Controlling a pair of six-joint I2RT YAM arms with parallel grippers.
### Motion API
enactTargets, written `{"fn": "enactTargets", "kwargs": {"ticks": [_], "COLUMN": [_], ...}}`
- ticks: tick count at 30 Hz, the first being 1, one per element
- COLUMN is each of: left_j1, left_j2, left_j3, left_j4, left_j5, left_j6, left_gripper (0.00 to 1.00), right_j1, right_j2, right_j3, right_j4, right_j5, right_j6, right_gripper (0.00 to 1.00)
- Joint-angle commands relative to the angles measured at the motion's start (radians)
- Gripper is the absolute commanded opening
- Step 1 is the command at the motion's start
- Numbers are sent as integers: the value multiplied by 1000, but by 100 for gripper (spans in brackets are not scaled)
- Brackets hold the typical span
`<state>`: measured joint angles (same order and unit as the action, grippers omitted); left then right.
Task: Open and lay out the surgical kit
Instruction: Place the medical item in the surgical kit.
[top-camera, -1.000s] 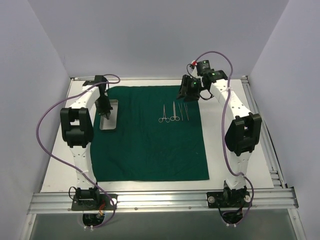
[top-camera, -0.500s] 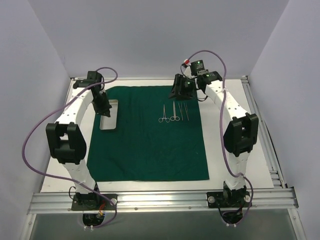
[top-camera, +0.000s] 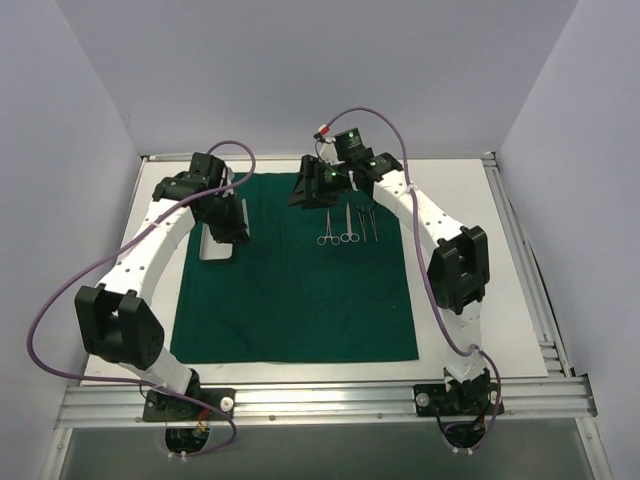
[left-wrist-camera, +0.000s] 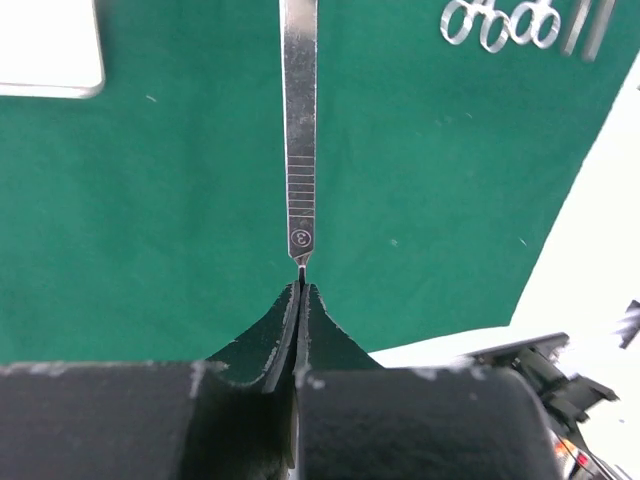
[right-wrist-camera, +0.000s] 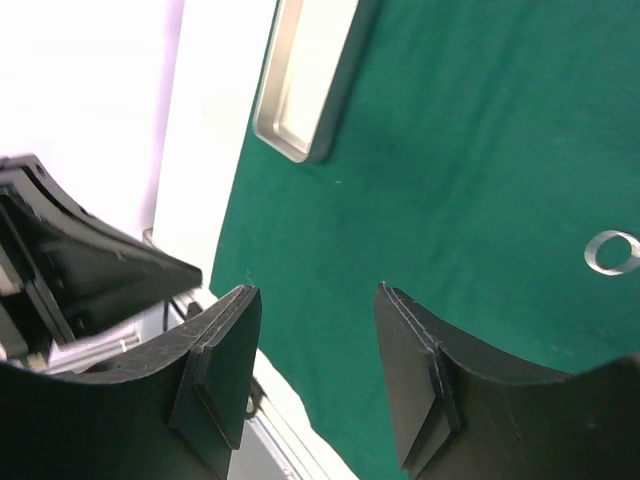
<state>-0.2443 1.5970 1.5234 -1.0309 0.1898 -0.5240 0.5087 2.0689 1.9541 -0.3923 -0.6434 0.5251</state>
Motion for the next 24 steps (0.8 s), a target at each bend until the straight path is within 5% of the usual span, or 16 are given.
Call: {"fn": "enactTargets", "kwargs": {"ticks": [1,24], "left_j1": [-32,-119], "left_j2": [-58,-77], "left_j3": [-11,4], "left_j4": [51,75], "left_j5": [37,54], "left_j6": [-54,-90], "left_gripper": [2,2], "right_j1": [34,122], "right_j2": [-1,71], "right_j3": [46,57], "right_j4": [64,119], "right_j5": [-35,-53], "right_j6": [44,90], "right_gripper": [50,51]}}
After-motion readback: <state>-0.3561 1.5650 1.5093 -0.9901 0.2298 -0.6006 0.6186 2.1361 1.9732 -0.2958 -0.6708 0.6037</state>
